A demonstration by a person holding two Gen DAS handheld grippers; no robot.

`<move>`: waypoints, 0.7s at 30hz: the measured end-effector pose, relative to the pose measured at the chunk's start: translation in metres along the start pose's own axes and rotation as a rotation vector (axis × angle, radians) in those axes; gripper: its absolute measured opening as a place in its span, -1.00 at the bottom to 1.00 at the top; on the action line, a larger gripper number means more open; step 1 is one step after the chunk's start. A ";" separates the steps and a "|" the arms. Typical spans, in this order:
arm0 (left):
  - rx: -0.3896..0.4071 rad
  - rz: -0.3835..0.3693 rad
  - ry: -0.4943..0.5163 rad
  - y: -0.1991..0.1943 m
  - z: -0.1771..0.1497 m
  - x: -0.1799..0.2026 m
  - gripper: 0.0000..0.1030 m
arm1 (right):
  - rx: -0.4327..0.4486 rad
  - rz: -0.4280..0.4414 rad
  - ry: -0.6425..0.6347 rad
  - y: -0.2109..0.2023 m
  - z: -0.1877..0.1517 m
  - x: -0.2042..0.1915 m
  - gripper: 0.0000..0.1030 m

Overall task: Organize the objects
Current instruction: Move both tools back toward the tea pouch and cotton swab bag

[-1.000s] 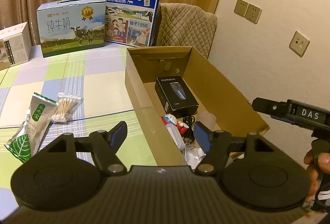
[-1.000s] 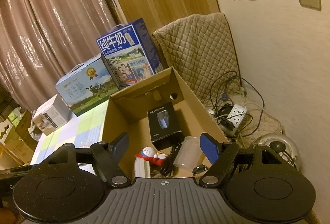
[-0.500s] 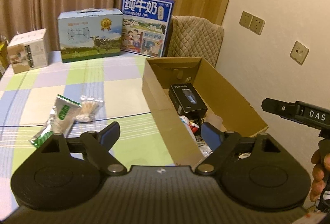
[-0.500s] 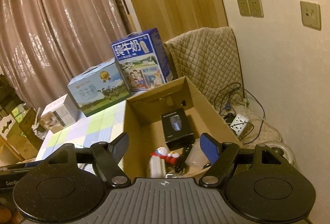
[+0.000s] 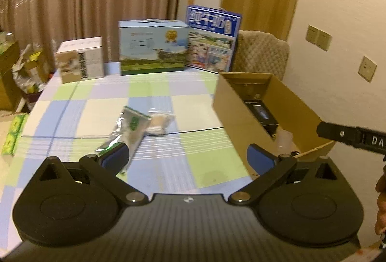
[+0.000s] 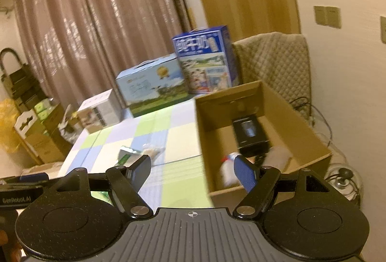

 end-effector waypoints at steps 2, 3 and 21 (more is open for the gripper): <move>0.001 0.007 -0.021 -0.006 0.000 -0.013 0.98 | -0.009 0.014 -0.014 0.004 -0.003 -0.011 0.42; 0.004 0.012 -0.028 -0.009 -0.001 -0.018 0.98 | -0.012 0.020 -0.019 0.006 -0.004 -0.016 0.42; 0.000 0.049 -0.103 -0.019 -0.008 -0.060 0.98 | -0.051 0.055 -0.067 0.025 -0.016 -0.049 0.42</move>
Point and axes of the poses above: each gripper's, at about its wrist camera, not at the fingertips, and y roughly the way its jaws point, x to its right, z to its top, the point moved 5 cm from there along y, roughly the way its jaws point, and after that the axes turned 7 degrees about -y, right-handed, at the moved point
